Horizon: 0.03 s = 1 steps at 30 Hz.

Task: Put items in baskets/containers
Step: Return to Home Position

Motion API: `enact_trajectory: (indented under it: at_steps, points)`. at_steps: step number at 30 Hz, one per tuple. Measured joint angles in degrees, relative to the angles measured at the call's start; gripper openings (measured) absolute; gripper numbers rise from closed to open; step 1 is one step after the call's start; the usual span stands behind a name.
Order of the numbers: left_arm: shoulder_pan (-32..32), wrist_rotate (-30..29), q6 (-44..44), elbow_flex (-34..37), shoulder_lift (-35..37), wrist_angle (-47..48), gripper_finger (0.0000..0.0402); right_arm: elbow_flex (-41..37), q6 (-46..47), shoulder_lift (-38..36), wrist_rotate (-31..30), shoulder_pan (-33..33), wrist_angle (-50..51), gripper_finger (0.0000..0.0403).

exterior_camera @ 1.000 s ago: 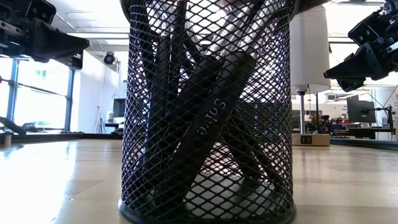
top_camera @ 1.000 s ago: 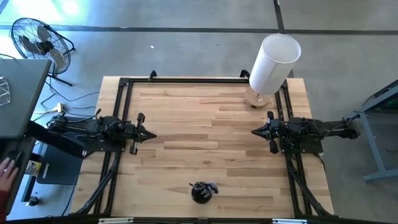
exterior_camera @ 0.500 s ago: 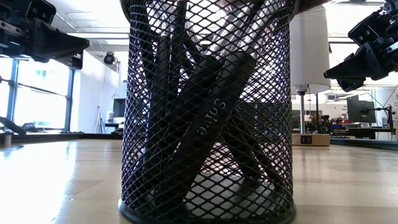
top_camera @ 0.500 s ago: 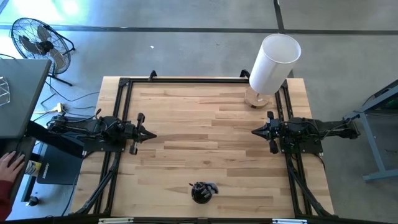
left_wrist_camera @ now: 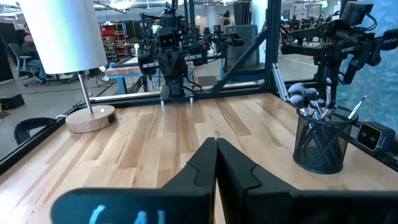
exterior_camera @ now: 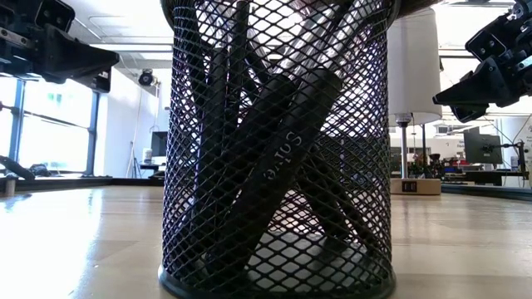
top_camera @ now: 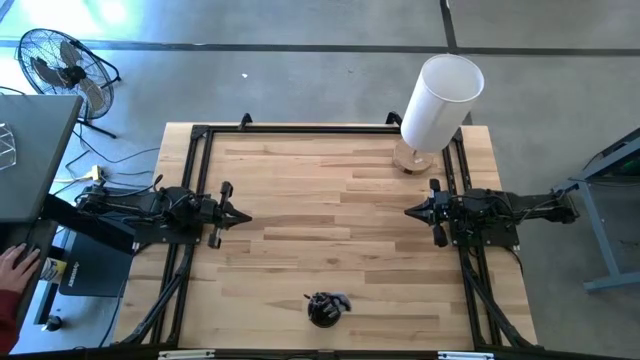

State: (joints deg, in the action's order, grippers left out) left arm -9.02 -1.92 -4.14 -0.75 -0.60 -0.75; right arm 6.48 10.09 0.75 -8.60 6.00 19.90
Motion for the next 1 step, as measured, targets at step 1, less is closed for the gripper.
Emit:
enact_trajectory:
  at_steps: [1]
  points:
    - [0.0,0.0,0.01,0.0,0.0,0.0,0.0001,0.0,0.01,0.0,0.0,0.01,0.0,0.0001]
